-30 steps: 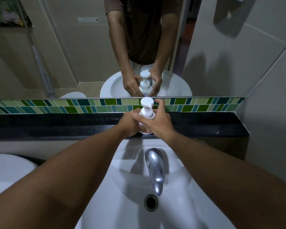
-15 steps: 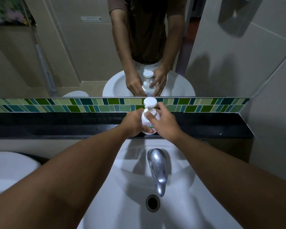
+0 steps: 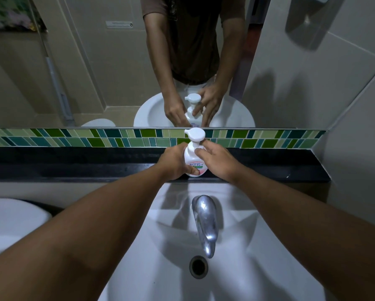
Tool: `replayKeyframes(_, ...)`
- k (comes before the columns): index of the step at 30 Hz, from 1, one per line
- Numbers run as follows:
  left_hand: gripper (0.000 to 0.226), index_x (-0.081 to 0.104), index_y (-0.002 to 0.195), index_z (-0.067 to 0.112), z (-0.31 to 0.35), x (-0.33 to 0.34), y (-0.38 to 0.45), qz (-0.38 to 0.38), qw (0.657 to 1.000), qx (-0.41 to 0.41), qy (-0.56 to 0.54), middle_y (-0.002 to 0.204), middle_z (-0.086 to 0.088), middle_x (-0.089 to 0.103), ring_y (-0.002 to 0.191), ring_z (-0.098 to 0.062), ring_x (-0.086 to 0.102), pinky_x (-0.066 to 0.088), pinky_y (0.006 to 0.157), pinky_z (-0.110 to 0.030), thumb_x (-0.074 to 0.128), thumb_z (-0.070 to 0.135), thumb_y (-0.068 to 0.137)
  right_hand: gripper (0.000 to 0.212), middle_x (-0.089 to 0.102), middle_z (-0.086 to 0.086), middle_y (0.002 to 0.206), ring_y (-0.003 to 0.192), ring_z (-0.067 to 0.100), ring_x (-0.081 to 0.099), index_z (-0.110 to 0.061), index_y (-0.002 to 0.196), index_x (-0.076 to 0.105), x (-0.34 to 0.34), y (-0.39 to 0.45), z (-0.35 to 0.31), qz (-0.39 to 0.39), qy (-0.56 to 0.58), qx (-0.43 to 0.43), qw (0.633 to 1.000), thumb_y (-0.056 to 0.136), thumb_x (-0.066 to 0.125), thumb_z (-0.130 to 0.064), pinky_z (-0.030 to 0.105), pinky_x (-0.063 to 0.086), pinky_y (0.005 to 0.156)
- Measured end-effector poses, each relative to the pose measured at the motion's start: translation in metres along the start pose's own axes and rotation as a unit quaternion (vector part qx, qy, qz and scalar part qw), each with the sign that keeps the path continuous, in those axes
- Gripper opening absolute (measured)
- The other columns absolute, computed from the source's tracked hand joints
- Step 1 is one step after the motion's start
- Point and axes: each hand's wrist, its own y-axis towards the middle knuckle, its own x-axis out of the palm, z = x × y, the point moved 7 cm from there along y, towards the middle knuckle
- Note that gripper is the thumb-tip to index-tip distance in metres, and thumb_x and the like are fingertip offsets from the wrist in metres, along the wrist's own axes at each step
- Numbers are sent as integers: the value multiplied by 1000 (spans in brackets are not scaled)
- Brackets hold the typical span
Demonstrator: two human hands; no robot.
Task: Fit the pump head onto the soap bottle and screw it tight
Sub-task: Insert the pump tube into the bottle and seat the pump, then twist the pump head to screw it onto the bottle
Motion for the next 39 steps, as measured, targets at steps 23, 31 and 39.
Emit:
replayKeyframes(23,75,67,124,24,1,0,-1,-11,1000,6,-10,115,1,76,105,-23,69,56,95,-40,102,29,58,57,76,-10,123,117,15,70,-40,128,63,0,12,20,-15,10,-6,1000,75,71,-59,50,52,107)
replayKeyframes(31,76,65,125,26,2,0,-3,-13,1000,4,-7,116,1,74,107,-24,68,57,95,-45,101,33,58,96,77,-5,116,108,17,72,-33,135,44,3,3,13,87,52,23,995,59,86,-73,43,56,97)
replayKeyframes(39,74,67,124,23,3,-2,-3,-14,1000,2,-8,114,1,75,104,-23,69,56,93,-38,102,29,59,54,74,-8,127,118,16,68,-39,136,60,0,9,10,-29,-24,-20,999,85,61,-54,48,50,108)
